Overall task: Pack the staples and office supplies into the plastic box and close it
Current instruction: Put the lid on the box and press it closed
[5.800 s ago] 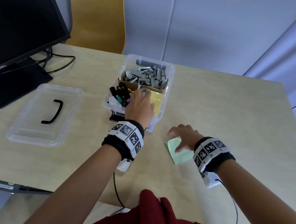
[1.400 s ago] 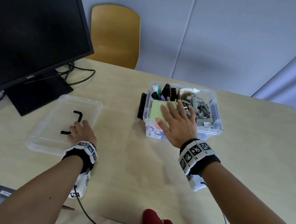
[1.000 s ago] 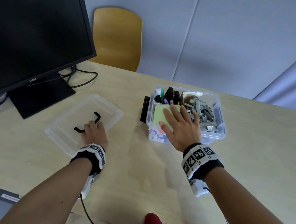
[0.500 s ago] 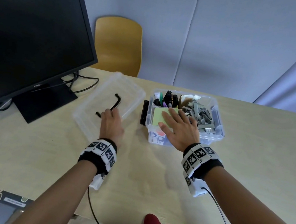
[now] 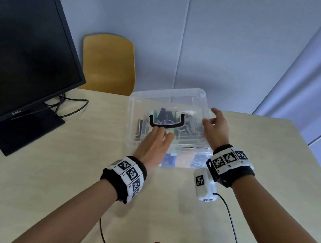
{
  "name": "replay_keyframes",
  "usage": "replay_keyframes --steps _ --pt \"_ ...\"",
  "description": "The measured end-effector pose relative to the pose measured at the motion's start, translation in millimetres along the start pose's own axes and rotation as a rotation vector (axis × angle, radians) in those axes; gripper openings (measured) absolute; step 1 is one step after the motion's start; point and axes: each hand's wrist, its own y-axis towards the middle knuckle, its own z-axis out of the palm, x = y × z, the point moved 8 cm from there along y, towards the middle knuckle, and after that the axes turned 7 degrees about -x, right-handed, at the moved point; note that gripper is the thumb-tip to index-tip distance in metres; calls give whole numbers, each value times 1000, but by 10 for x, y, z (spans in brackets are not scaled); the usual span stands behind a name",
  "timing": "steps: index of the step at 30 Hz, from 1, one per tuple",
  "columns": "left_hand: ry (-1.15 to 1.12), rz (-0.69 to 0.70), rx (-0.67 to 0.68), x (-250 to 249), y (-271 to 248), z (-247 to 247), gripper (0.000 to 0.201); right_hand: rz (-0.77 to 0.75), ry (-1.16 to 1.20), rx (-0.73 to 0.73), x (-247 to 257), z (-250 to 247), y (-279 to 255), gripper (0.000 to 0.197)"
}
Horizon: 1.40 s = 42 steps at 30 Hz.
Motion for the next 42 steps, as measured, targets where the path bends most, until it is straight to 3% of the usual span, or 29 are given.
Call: replay_keyframes --steps 4,6,8,11,14,17,23,25,29,34,38,42 --pt "-69 8 94 -132 83 141 45 -25 -256 38 -170 26 49 40" --pt "-131 -23 138 -88 125 187 22 15 -295 23 -278 -1 65 40" --pt "-167 -172 189 109 156 236 25 51 -327 4 -336 -34 68 41" --pt "-232 -520 119 573 147 320 34 37 -365 3 -321 -39 60 43" --pt "-282 -681 251 822 110 541 47 34 -402 3 -330 -17 66 40" --pt "-286 -698 297 874 158 625 51 56 -514 10 -377 15 90 35" --pt "-167 -775 193 1048 261 507 37 24 -505 84 -304 145 156 19" --pt "-237 -817 194 1119 259 535 35 11 -557 109 -264 202 173 22" --pt "-310 -744 239 966 378 635 35 58 -481 105 -350 152 262 31" --pt "-263 -723 218 873 441 658 36 59 -463 147 -468 180 272 58" --pt "-328 -754 165 927 394 692 31 93 -473 151 -512 164 305 45" --pt "-313 -773 175 929 419 696 30 225 -517 118 -652 108 308 44"
